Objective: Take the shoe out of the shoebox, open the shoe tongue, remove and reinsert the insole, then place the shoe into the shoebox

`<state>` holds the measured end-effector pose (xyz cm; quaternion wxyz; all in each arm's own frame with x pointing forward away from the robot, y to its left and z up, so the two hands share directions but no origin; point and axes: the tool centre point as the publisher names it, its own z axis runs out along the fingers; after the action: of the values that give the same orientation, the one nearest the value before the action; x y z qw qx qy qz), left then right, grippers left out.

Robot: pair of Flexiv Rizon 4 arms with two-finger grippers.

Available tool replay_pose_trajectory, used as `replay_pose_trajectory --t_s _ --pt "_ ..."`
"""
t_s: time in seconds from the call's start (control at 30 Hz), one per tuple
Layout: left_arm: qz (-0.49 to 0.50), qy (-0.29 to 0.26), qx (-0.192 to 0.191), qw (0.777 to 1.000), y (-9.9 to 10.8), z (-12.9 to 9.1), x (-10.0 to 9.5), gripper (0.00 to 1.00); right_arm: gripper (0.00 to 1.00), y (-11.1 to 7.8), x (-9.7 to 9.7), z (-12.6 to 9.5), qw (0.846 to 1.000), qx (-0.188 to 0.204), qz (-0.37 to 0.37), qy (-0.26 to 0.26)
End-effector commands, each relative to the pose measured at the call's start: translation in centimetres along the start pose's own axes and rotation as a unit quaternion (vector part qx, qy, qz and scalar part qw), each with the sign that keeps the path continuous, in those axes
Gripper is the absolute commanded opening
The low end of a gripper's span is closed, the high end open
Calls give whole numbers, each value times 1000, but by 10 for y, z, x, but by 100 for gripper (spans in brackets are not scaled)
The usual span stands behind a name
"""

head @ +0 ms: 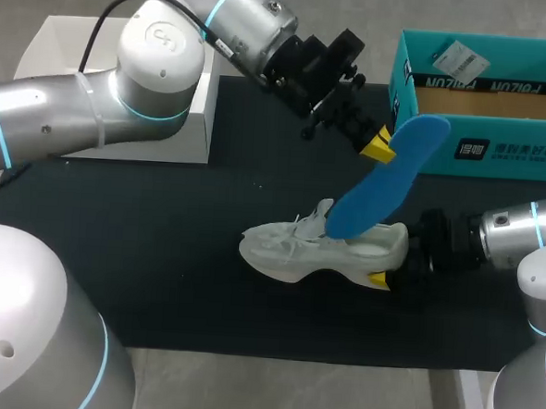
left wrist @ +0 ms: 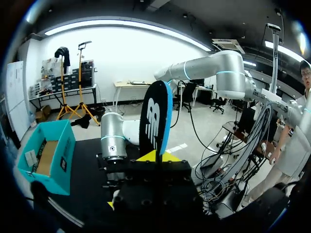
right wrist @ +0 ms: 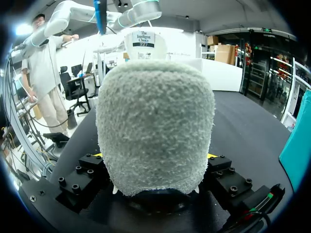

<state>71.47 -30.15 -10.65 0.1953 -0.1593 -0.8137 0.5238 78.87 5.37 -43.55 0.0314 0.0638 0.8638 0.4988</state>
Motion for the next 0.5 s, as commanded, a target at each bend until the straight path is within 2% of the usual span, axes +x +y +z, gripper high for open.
replay_pose_trajectory --t_s 0.03,0.27,0.5 --pt "-21 -40 28 999 -4 -14 53 0 0 -2 1 4 1000 2 0 -1" --pt "-65 -43 108 991 -31 -26 107 0 0 -2 1 4 1000 2 0 -1" --pt "-81 -21 191 978 -74 -24 159 0 0 -2 1 4 1000 2 0 -1"
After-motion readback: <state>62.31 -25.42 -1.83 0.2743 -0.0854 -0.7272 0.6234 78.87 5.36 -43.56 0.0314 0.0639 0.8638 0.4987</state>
